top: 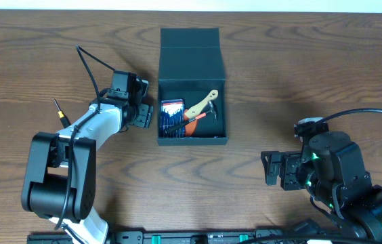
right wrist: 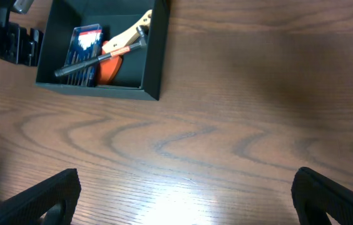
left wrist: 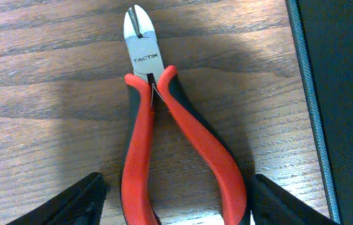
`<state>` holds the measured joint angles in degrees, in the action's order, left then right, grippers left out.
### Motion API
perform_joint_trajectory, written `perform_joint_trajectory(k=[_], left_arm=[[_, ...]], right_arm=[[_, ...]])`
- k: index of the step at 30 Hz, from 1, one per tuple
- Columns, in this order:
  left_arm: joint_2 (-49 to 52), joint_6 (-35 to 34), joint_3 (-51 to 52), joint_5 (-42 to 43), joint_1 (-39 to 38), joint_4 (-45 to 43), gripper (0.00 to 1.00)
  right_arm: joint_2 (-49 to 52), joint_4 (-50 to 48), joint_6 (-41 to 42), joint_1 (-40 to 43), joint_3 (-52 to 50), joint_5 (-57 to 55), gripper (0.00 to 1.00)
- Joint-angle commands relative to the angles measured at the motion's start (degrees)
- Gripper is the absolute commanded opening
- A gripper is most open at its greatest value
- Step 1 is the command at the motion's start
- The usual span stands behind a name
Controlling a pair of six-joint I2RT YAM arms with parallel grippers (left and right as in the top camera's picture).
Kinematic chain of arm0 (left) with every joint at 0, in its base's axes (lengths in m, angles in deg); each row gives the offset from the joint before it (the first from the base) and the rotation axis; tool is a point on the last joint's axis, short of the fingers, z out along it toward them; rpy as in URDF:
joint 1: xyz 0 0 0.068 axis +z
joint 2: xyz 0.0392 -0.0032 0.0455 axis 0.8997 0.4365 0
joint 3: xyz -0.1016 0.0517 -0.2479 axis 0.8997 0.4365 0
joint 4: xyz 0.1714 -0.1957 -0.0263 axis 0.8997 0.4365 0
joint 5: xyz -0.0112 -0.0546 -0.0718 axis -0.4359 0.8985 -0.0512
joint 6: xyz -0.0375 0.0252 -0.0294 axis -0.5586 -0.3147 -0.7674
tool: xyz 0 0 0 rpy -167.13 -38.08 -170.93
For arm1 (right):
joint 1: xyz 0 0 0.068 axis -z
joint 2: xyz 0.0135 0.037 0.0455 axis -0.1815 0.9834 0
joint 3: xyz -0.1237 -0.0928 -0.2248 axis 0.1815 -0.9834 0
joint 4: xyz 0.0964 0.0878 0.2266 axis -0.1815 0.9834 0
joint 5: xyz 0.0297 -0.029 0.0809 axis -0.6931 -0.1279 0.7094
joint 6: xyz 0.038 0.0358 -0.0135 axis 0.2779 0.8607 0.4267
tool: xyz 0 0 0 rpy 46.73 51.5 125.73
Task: Pack container
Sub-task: 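Lower and close the left gripper on the pliers handles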
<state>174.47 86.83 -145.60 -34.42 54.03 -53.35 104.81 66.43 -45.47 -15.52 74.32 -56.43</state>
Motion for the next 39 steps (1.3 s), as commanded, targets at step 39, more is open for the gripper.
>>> perform_joint_trajectory(k=[39], left_arm=[[-3.63, 0.55, 0.55, -0.74, 0.02, -0.31, 0.43]], right_arm=[[-0.07, -0.02, -0.74, 0.44, -0.13, -0.2, 0.99]])
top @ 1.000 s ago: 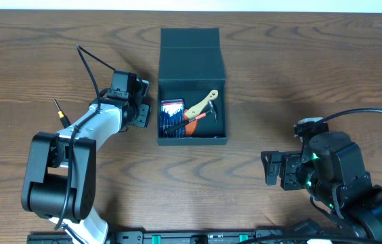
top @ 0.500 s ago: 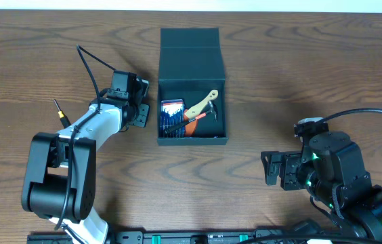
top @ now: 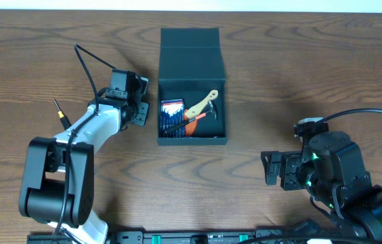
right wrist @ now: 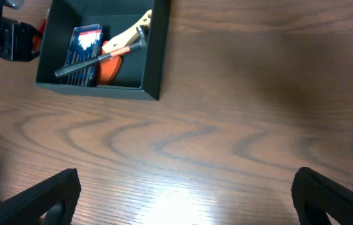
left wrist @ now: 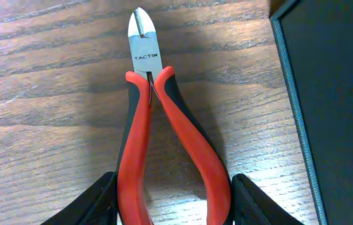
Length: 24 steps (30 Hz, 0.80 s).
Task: Pack container
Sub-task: 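Lower and close the left gripper on the pliers handles, then carry the pliers right into the black box and release them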
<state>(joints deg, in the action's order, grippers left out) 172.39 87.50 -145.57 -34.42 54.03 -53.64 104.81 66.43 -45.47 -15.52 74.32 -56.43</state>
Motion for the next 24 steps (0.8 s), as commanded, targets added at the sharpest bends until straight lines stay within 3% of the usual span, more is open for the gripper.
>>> perform_joint_trajectory(k=[1, 10, 24], left_arm=[[-1.57, -0.13, 0.52, -0.74, 0.02, -0.02, 0.41], [-4.55, -0.13, 0.52, -0.96, 0.02, 0.0, 0.4], [-18.45, -2.27, 0.52, -1.25, -0.24, 2.84, 0.4]], right_arm=[[-0.07, -0.02, -0.72, 0.44, -0.13, -0.22, 0.99], [-0.07, -0.02, -0.72, 0.44, -0.13, -0.22, 0.99], [-0.07, -0.02, -0.74, 0.44, -0.13, -0.2, 0.99]])
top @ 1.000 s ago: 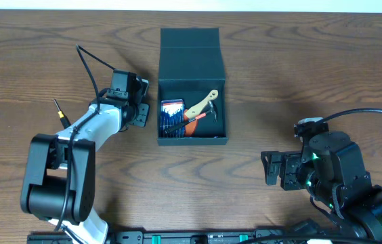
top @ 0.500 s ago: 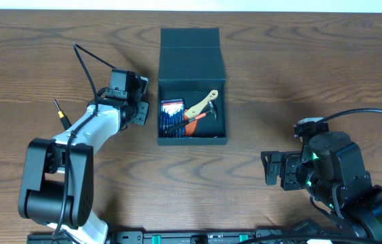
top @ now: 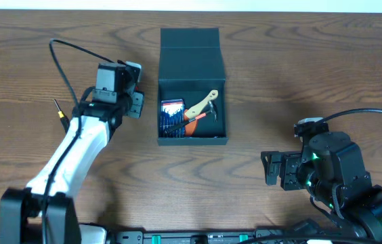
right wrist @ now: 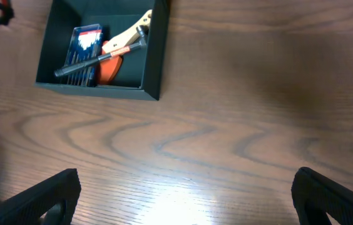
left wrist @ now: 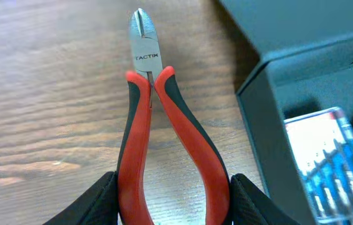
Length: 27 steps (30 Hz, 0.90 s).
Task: Pack container
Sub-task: 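Carry the pliers right into the black box and release them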
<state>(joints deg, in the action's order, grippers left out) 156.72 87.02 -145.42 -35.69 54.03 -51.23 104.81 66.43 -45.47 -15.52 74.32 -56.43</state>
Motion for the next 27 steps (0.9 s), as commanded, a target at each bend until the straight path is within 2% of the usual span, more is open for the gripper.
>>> perform_joint_trajectory(k=[1, 6, 15, 27], left_arm=[[-3.41, -1.81, 0.37, 0.7, -0.57, 0.61, 0.4], [-4.63, -2.08, 0.37, 4.72, -5.01, 0.63, 0.4], [-4.2, -2.95, 0.39, 4.63, -17.2, 1.55, 0.4], [4.11, -4.17, 0.39, 4.44, -21.38, 3.15, 0.4]], right_arm=[[-0.07, -0.02, -0.72, 0.44, -0.13, -0.22, 0.99], [-0.07, -0.02, -0.72, 0.44, -0.13, -0.2, 0.99], [-0.07, -0.02, -0.72, 0.44, -0.13, -0.2, 0.99], [-0.07, -0.02, -0.72, 0.44, -0.13, -0.2, 0.99]])
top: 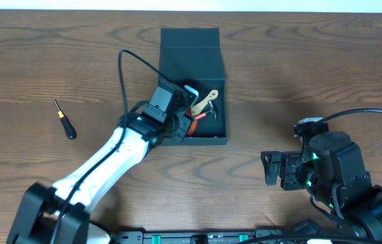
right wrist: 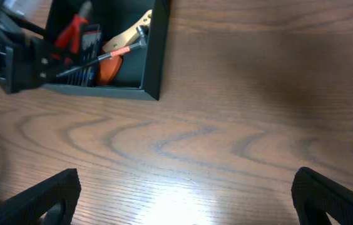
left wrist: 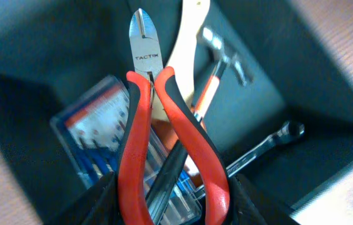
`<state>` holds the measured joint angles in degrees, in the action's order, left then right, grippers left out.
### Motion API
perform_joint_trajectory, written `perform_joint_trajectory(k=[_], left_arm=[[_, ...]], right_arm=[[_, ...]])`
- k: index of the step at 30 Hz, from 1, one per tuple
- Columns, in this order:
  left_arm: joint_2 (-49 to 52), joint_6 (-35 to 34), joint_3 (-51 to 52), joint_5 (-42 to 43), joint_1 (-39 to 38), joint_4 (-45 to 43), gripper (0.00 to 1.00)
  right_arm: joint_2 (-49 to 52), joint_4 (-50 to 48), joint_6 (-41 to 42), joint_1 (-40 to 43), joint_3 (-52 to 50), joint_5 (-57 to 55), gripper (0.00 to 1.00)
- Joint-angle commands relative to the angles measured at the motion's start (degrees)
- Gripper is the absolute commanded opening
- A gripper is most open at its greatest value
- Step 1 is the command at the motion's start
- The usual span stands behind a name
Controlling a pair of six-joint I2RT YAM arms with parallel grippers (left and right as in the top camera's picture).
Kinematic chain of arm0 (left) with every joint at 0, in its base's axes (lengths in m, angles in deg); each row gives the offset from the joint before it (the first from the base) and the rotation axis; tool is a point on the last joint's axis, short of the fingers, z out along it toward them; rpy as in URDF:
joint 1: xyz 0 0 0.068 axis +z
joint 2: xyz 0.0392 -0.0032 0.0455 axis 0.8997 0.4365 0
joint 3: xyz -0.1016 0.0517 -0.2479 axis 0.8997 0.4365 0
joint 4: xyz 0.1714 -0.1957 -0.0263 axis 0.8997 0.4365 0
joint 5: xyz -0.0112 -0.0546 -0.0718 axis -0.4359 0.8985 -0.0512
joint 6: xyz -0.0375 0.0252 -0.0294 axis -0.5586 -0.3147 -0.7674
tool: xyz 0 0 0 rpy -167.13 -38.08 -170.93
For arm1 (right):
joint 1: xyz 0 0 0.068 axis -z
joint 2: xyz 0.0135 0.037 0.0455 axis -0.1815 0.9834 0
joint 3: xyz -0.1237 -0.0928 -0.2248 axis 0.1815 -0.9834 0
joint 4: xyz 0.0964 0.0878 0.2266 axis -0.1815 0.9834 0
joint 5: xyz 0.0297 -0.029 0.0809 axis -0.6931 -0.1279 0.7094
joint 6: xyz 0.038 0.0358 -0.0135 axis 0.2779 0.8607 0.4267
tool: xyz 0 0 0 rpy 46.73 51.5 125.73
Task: Pack container
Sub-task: 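Carry the pliers right into the black box and release them, then move the left gripper over the black-yellow screwdriver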
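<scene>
Red-handled cutting pliers [left wrist: 133, 137] are clamped by their handles in my left gripper [left wrist: 171, 209], which is shut on them. They hang nose-down inside the dark open box [top: 225, 108], over a blue screwdriver case [left wrist: 92, 134], a pale-handled tool [left wrist: 186, 31], a small orange-handled hammer [left wrist: 223, 56] and a wrench [left wrist: 270, 140]. From overhead the left gripper [top: 177, 118] covers the box's left half. My right gripper [right wrist: 186, 200] stands wide open over bare table, nothing between its fingers [right wrist: 39, 194].
The box's lid [top: 191, 47] stands open at the back. A small black-handled screwdriver [top: 64, 118] lies on the wooden table at the far left. The right arm [top: 326, 169] sits near the front right edge.
My left gripper has moved right with the pliers, from above the table beside the box's left wall to inside the box. The right arm has not moved.
The pliers lay on the table left of the box with my left fingers open around the handles. Then the fingers were shut on the handles. Then the pliers were held up next to the box, and now they hang inside it.
</scene>
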<state>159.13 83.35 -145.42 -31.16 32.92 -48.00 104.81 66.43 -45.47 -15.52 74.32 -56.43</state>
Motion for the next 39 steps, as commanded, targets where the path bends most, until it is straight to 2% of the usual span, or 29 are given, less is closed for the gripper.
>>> perform_joint_trajectory(k=[1, 7, 9, 12, 14, 20, 25, 27, 32, 39], left_arm=[[2.29, -0.52, 0.39, -0.07, -0.28, -0.09, 0.4], [3.23, -0.5, 0.39, -0.07, -0.28, -0.09, 0.41], [3.23, -0.5, 0.39, -0.07, -0.28, -0.09, 0.61], [3.17, -0.5, 0.37, -0.07, -0.26, -0.11, 0.79], [2.86, -0.5, 0.37, -0.07, -0.26, -0.11, 0.86], [-3.48, -0.5, -0.98, -1.18, 0.04, -0.09, 0.93], [-13.88, -0.48, -2.01, -12.83, 3.19, -0.33, 0.99], [-17.59, -0.48, -2.01, -16.33, 6.1, -0.09, 0.99], [-23.52, -0.5, -1.99, -16.83, 16.13, 0.15, 1.0], [-23.39, -1.09, -1.99, -16.74, 28.28, 0.81, 1.0]], right_arm=[[-0.07, 0.0, -0.74, 0.44, -0.13, -0.22, 0.99], [-0.07, -0.02, -0.72, 0.44, -0.13, -0.2, 0.99], [-0.07, 0.0, -0.72, 0.44, -0.13, -0.22, 0.99], [-0.07, -0.02, -0.72, 0.44, -0.13, -0.2, 0.99], [-0.07, -0.02, -0.74, 0.44, -0.13, -0.2, 0.99], [-0.07, -0.02, -0.72, 0.44, -0.13, -0.2, 0.99], [-0.07, -0.02, -0.72, 0.44, -0.13, -0.2, 0.99], [-0.07, -0.02, -0.74, 0.44, -0.13, -0.22, 0.99], [-0.07, -0.02, -0.72, 0.44, -0.13, -0.2, 0.99], [-0.07, -0.02, -0.72, 0.44, -0.13, -0.22, 0.99]])
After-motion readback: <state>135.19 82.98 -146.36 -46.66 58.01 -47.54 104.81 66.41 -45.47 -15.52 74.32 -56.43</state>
